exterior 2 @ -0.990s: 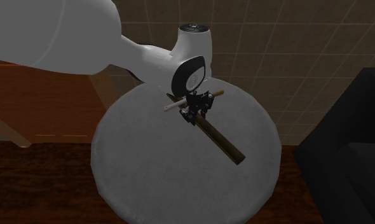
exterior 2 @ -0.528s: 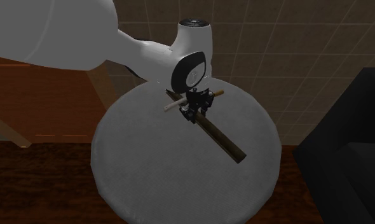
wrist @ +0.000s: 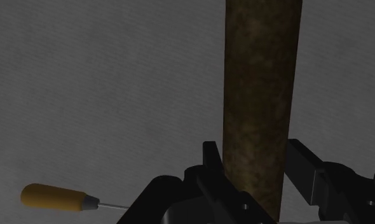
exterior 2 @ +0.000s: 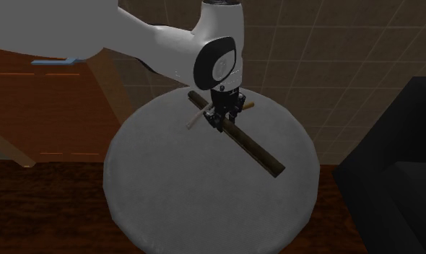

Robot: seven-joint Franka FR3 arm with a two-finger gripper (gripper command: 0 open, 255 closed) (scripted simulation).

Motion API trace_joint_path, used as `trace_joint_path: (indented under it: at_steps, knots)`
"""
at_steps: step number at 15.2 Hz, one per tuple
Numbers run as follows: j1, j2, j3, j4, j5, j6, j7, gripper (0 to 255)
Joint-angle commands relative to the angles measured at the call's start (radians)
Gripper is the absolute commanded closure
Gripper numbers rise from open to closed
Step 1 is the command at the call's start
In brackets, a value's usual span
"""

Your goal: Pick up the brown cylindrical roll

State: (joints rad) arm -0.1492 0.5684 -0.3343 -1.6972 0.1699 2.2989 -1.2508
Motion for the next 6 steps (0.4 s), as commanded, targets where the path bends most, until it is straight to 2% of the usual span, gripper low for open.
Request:
trace_joint_path:
  at_steps: [1, 6]
  knots:
    - [0.002, -0.015, -0.004, 0.005, -0.006, -0.020, 0.002, 255]
    - [0.006, -0.038, -0.010, 0.015, -0.014, -0.051, 0.006, 255]
